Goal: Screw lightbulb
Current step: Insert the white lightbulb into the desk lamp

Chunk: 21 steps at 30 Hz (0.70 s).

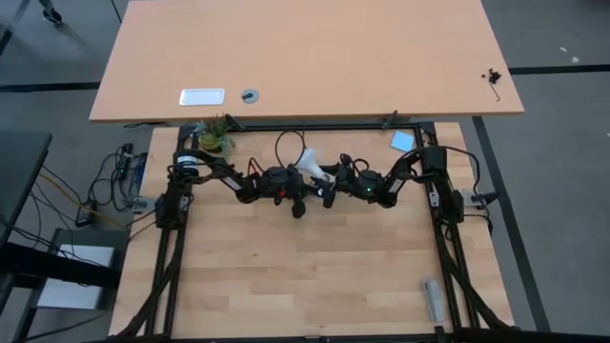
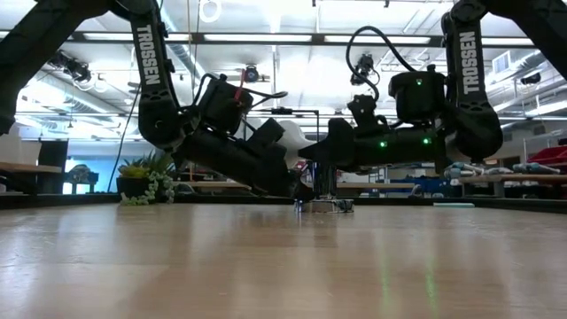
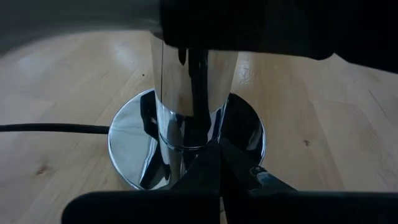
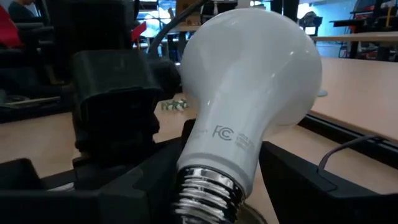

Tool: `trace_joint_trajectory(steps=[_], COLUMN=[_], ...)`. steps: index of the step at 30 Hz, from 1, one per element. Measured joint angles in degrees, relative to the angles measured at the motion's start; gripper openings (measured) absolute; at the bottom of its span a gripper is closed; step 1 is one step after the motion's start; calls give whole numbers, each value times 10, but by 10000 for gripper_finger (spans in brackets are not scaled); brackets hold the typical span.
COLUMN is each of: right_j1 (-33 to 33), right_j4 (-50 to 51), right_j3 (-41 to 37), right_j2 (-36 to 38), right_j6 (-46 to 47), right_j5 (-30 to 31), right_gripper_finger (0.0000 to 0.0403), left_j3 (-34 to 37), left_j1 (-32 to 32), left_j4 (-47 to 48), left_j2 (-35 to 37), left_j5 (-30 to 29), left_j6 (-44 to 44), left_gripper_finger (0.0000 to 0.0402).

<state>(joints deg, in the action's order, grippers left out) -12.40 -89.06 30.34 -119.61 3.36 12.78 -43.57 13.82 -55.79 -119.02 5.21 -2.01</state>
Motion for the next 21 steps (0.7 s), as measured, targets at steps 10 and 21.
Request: trace_joint_trajectory(steps=[10, 21], right_j1=[0, 0], right_j4=[-2, -2], right_j3=[-1, -1], right_j2=[0, 9], right_j6=[1, -4], right_j5=[0, 27], right_gripper_finger=[205, 151], left_j3=[0, 0], left_j1=[0, 0], left_j4=[1, 0], left_j2=[0, 0], left_j5=[0, -1], left_j6=[2, 2], left_gripper_finger=[0, 0])
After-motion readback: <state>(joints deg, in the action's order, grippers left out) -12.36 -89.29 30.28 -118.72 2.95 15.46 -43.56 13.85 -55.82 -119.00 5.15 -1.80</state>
